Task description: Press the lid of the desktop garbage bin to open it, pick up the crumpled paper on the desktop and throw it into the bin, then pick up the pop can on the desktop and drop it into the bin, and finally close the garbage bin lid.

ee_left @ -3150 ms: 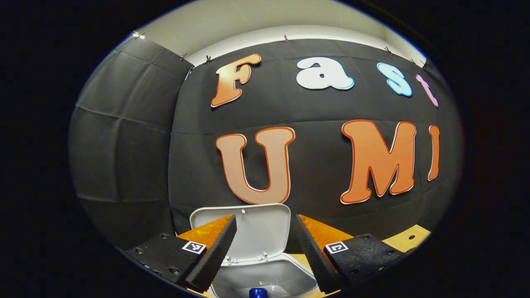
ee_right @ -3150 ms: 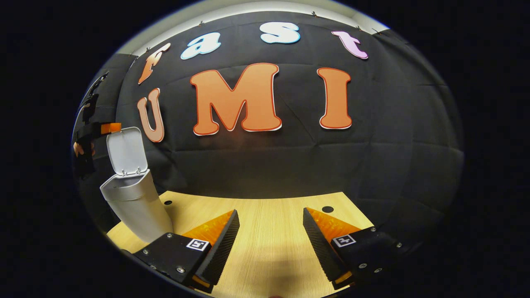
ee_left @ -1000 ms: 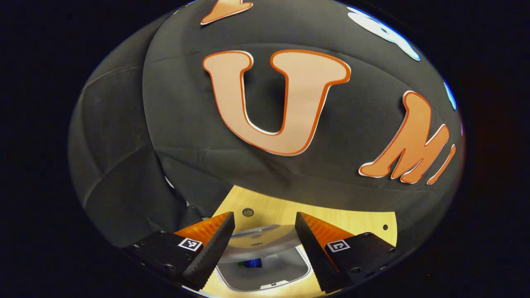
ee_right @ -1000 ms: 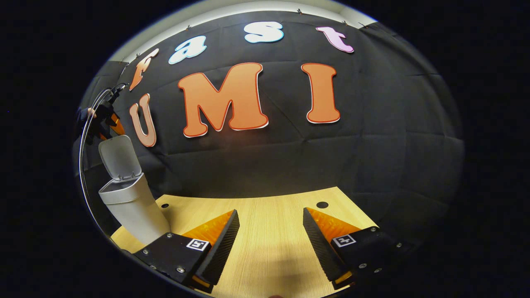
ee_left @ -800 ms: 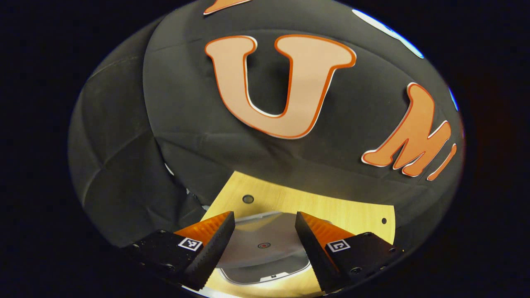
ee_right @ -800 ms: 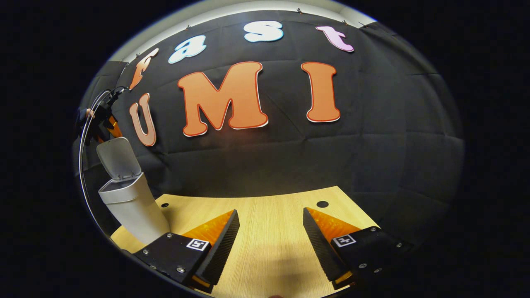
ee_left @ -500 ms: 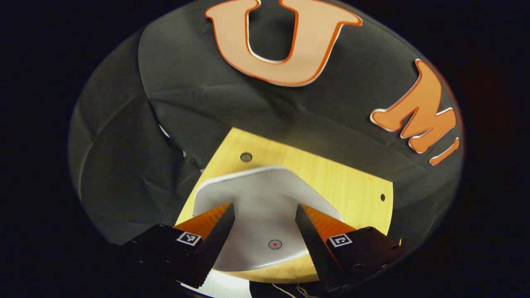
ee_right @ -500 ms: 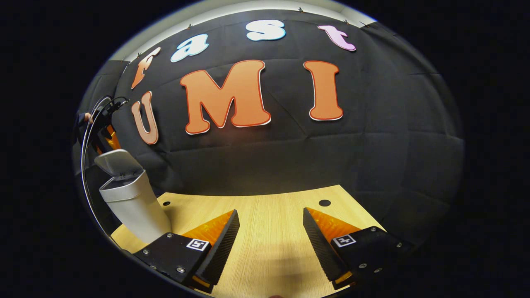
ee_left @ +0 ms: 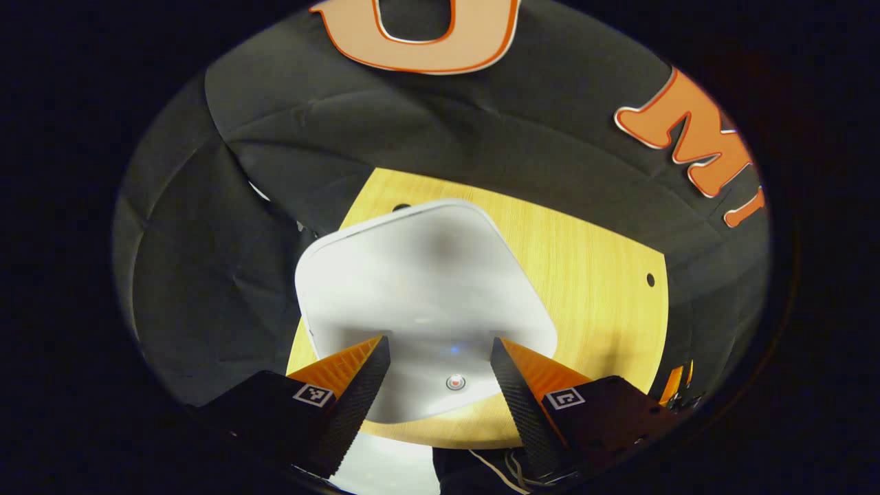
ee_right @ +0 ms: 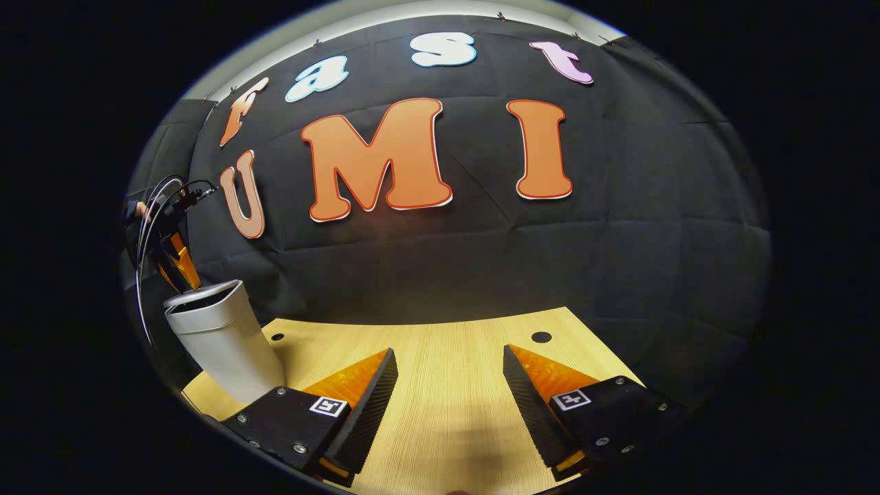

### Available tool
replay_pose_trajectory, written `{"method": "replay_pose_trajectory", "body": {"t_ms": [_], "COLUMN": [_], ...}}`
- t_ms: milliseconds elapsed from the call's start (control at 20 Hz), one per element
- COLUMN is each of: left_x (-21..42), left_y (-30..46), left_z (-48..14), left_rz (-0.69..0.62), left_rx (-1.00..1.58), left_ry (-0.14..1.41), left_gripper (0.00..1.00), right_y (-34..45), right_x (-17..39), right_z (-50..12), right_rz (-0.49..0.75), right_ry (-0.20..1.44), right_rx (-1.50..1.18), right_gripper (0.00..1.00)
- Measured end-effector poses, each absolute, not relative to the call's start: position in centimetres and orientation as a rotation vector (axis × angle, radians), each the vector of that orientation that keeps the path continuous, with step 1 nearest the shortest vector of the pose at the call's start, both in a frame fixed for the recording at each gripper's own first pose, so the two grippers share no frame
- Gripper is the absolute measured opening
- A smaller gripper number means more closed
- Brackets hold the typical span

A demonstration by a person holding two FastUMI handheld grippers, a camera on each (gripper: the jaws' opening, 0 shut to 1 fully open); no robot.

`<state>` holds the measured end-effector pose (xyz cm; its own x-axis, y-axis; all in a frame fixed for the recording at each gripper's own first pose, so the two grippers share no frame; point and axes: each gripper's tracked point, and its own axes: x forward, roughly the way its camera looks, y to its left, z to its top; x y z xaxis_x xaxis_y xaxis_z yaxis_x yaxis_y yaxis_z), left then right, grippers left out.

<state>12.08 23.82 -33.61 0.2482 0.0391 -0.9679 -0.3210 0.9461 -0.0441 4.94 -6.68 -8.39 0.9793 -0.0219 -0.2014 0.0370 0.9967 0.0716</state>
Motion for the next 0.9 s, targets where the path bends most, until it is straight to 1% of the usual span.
{"method": "replay_pose_trajectory", "body": {"t_ms": [100, 150, 250, 450, 500, 600, 700, 800, 900], "left_x": [11.1, 11.3, 11.2, 10.8, 11.2, 11.1, 11.1, 11.1, 11.1], "left_y": [23.4, 23.4, 23.6, 23.5, 23.6, 23.5, 23.5, 23.5, 23.5], "left_z": [-34.1, -34.0, -34.5, -35.0, -35.0, -35.0, -34.9, -34.8, -34.7], "left_rz": [0.250, 0.241, 0.216, 0.216, 0.210, 0.210, 0.209, 0.222, 0.236], "left_rx": [-0.230, -0.213, -0.186, -0.151, -0.134, -0.136, -0.132, -0.138, -0.149], "left_ry": [1.346, 1.339, 1.347, 1.376, 1.358, 1.371, 1.371, 1.357, 1.334], "left_gripper": [0.96, 0.95, 0.96, 0.96, 0.98, 0.97, 0.99, 0.96, 0.96], "right_y": [-6.7, -6.7, -6.6, -6.5, -6.4, -6.2, -6.2, -6.4, -6.7], "right_x": [5.0, 5.0, 5.1, 5.3, 5.2, 5.1, 5.2, 5.3, 5.3], "right_z": [-8.4, -8.4, -8.3, -8.3, -8.3, -8.2, -7.8, -7.5, -7.0], "right_rz": [-0.028, -0.028, -0.026, -0.022, -0.017, -0.012, -0.011, -0.014, -0.019], "right_ry": [0.202, 0.201, 0.201, 0.200, 0.200, 0.197, 0.188, 0.184, 0.175], "right_rx": [0.073, 0.072, 0.079, 0.068, 0.067, 0.063, 0.064, 0.066, 0.065], "right_gripper": [0.92, 0.92, 0.92, 0.92, 0.92, 0.92, 0.92, 0.92, 0.92]}}
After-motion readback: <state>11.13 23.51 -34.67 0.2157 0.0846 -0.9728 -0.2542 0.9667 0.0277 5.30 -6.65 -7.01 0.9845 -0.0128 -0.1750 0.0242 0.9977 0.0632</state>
